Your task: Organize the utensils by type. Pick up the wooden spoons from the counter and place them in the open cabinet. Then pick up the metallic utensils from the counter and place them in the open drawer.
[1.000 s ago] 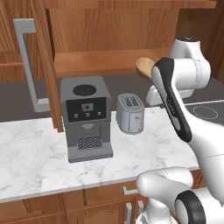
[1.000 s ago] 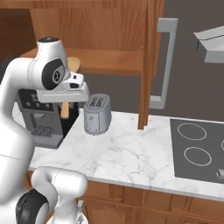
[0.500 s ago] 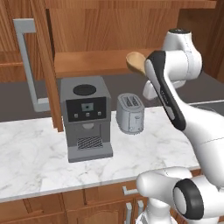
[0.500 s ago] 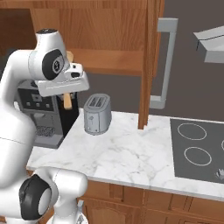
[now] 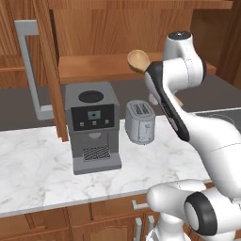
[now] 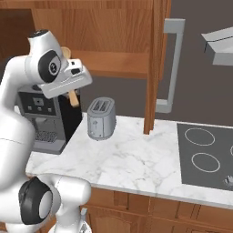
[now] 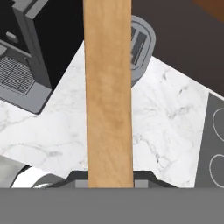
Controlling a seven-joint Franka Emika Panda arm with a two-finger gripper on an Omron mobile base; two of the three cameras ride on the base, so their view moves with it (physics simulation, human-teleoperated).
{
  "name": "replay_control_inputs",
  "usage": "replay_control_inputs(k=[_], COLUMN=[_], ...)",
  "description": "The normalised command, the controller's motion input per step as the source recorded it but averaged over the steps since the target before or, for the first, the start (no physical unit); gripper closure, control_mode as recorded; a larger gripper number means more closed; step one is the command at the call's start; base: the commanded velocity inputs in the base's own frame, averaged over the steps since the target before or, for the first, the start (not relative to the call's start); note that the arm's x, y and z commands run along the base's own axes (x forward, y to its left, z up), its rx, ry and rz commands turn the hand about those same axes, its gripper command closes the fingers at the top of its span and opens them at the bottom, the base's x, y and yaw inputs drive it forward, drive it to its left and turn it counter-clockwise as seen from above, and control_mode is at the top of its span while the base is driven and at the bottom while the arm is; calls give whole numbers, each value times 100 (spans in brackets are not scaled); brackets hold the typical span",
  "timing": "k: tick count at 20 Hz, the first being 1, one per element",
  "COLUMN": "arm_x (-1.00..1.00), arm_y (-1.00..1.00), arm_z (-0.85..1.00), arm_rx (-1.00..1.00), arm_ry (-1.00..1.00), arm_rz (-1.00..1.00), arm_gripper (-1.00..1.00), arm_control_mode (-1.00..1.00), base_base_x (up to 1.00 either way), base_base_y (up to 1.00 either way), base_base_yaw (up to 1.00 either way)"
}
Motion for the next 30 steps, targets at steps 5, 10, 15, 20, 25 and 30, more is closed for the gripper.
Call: replay_control_inputs(k=[5,10,15,20,25,30], arm_x=[59,59,58,66,58,59], arm_y=[0,0,0,3,2,3], arm_z=[13,46,22,0,1,0], arm_rx=[-9,-4,-7,-13,-15,-14], arm_ry=[-3,0,0,-8,-12,-14], arm_rz=[5,5,5,7,8,10], arm_gripper=[100,100,100,100,100,100], arm_control_mode=[-100,-100,-100,-100,-100,-100], base_base_x=[0,0,0,0,0,0], base_base_y=[0,0,0,0,0,0], base_base_yaw=[0,0,0,0,0,0])
